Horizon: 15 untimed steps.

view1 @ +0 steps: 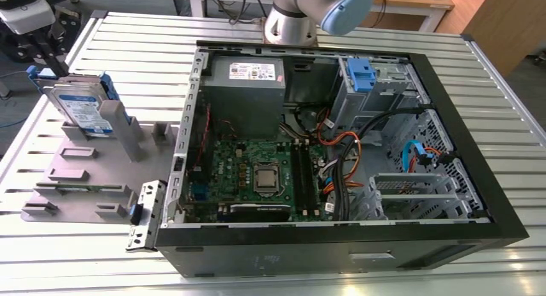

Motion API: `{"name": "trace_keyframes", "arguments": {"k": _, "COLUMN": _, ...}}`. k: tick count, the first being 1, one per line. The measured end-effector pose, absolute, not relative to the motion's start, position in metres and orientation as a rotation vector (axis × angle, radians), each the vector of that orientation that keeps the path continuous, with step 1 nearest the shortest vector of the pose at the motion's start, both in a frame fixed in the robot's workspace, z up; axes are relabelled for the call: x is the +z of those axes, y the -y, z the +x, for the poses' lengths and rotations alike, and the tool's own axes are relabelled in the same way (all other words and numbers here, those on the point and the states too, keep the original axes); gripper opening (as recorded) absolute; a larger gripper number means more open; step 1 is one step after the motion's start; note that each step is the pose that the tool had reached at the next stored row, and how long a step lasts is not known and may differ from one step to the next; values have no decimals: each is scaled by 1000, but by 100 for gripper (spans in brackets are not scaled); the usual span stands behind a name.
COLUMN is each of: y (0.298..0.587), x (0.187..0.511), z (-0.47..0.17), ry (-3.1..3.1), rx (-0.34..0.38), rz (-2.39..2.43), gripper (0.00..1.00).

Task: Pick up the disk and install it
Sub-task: 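Pick up the disk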

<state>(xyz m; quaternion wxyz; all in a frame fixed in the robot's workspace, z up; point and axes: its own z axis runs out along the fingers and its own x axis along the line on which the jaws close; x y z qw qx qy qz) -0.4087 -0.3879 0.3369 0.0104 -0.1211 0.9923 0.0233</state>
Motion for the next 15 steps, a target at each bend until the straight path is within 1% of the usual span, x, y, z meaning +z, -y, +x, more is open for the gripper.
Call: {"name": "trace_keyframes", "arguments": {"k": 15, "y": 388, "x": 337, "z": -409, "ry": -3094, "rx": 73, "rz": -406, "gripper": 11}}
